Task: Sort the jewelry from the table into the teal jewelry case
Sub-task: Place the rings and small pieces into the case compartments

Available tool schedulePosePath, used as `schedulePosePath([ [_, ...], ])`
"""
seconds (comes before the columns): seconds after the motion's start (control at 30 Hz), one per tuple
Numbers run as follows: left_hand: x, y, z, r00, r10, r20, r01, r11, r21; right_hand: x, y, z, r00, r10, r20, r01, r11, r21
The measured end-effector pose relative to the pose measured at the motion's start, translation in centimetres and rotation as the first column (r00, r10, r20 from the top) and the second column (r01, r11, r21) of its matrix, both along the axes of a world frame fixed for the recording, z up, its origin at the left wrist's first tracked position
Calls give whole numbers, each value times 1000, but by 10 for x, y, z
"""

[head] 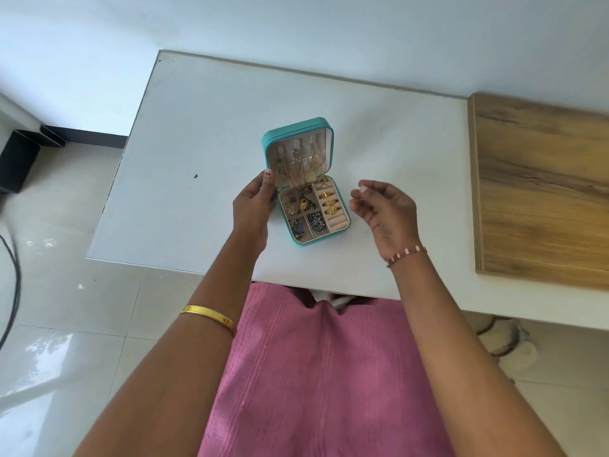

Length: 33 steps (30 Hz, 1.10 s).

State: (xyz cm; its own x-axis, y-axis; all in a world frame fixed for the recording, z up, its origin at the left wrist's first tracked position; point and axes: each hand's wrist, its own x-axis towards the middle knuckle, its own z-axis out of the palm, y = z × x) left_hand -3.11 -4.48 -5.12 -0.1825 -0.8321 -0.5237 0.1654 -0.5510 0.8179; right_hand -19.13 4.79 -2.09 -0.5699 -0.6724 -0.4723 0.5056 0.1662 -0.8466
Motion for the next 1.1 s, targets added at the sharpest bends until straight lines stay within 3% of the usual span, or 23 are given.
schedulePosePath([
  [0.1, 0, 1, 0, 1000, -16, 7, 16, 1000, -10, 5, 10, 0, 998, 24, 59, -21, 999, -41],
  [0.2, 1, 1, 0, 1000, -25, 9, 25, 1000, -11, 4, 17, -4, 982, 114, -151, -112, 994, 19],
  [0.27, 1, 0, 0, 1000, -21, 8, 21, 1000, -7, 1, 19, -8, 920, 218, -324, -195, 975, 102],
  [0.4, 1, 1, -2, 1000, -26, 8, 26, 1000, -11, 1, 17, -13, 688, 430, -584, -317, 903, 291],
  [0.57, 1, 1, -2, 1000, -24, 1, 24, 999, -21, 7, 10, -18, 389, 469, -793, -313, 877, 365],
  [0.8, 1, 1, -3, 1000, -15, -3, 15, 1000, -22, 9, 9, -18, 63, 495, -867, -313, 834, 454],
  [1.1, 1, 1, -2, 1000, -19, 0, 19, 1000, -25, 10, 7, -18, -136, 502, -854, -357, 779, 515],
])
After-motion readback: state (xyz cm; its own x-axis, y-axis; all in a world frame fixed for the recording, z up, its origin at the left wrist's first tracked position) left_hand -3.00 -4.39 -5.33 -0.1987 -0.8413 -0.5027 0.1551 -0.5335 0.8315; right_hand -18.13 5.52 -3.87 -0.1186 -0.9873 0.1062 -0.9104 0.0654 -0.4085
